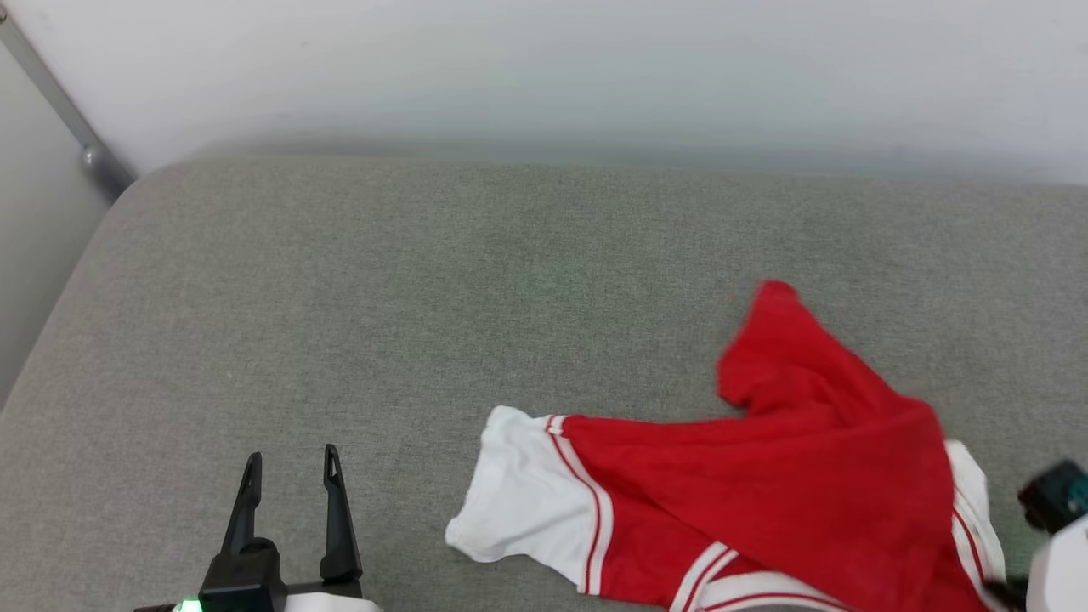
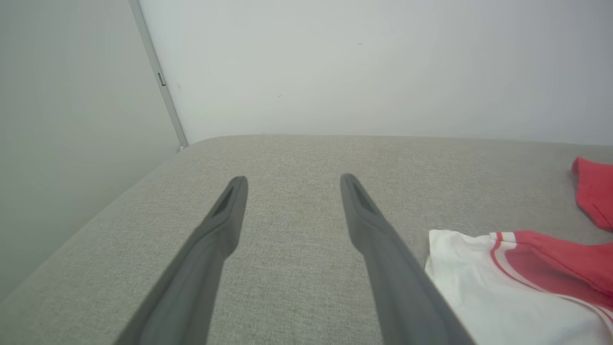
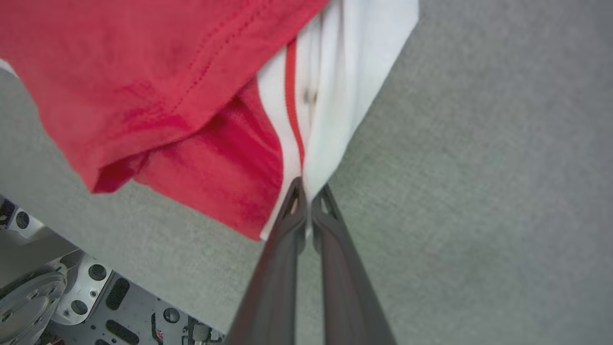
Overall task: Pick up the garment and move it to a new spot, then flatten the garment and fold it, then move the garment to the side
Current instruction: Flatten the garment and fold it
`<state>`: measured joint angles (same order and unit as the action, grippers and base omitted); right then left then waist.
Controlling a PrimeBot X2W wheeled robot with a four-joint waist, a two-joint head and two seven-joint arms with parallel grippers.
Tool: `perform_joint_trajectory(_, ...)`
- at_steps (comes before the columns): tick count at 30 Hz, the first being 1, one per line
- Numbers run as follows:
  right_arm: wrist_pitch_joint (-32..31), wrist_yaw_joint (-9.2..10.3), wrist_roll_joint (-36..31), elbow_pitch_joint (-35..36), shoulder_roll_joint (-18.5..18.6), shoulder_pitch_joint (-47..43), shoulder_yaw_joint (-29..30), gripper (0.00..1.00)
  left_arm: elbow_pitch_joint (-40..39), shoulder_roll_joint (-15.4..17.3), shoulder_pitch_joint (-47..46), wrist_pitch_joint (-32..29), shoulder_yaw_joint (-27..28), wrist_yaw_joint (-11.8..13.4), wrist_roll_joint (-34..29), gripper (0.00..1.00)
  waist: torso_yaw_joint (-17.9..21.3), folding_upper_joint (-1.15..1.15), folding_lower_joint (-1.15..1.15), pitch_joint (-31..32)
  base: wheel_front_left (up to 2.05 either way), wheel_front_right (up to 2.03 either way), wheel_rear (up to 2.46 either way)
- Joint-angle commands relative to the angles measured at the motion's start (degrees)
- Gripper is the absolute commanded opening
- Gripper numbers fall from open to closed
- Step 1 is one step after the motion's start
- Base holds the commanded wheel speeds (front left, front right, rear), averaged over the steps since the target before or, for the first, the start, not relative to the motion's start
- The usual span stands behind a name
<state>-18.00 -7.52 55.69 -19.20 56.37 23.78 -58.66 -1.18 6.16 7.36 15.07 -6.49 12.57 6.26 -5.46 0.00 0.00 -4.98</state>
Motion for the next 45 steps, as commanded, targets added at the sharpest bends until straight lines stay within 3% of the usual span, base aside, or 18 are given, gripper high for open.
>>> perform_joint_trajectory(1,0.3,0.06,1.0,-0.4,-0.4,-1.9,0.4,0.0,0.1,-0.3,0.7,0.1,0.4,-0.3,-0.2,1.0,0.1,0.0,0.0,0.1,0.0,0.0,0.0)
perform_joint_trajectory(8,3.1,0.05,1.5,-3.3,-4.6,-10.9,6.4,0.0,0.8,-0.7,1.7,0.1,1.3,-1.4,-1.2,1.0,1.1,0.0,0.0,1.2,0.0,0.0,0.0)
perform_joint_trajectory(9,3.8,0.04,0.9,-3.3,-5.1,-11.2,7.6,0.4,0.9,-0.8,1.8,0.1,1.5,-1.5,-1.4,1.0,1.3,0.0,0.0,1.4,0.0,0.0,0.0)
perform_joint_trajectory(10,4.3,0.05,0.1,-3.3,-5.4,-11.5,8.7,1.0,1.0,-0.9,1.8,0.1,1.6,-1.7,-1.6,1.0,1.4,0.0,0.0,1.7,0.0,0.0,0.0)
perform_joint_trajectory(21,8.5,0.05,-7.9,1.7,-5.8,-14.3,25.9,1.0,1.3,-1.6,4.0,0.1,1.9,-2.6,-2.6,1.0,1.8,0.0,0.0,4.3,0.0,0.0,0.0)
perform_joint_trajectory(30,0.6,0.05,-16.0,13.3,-7.2,-10.0,38.3,1.0,0.9,-2.2,3.3,0.1,1.7,-2.9,-3.0,1.0,1.7,0.0,0.0,3.7,0.0,0.0,0.0)
perform_joint_trajectory(33,-5.0,0.04,-17.2,16.1,-7.5,-6.5,38.4,1.0,1.1,-2.3,2.5,0.1,1.2,-3.2,-3.2,1.0,1.2,0.0,0.0,2.9,0.0,0.0,0.0)
perform_joint_trajectory(37,-14.6,0.05,-16.0,15.9,-6.6,-0.8,34.3,1.0,1.1,-2.5,1.1,0.1,0.5,-3.5,-3.4,1.0,-0.3,0.0,0.0,1.3,0.0,0.0,0.0)
perform_joint_trajectory(45,-28.5,0.05,-15.2,8.9,-7.3,9.5,25.0,1.0,1.0,-3.0,-1.6,0.1,-0.9,-3.2,-2.9,1.0,-4.1,0.0,0.0,-4.5,0.0,0.0,0.0)
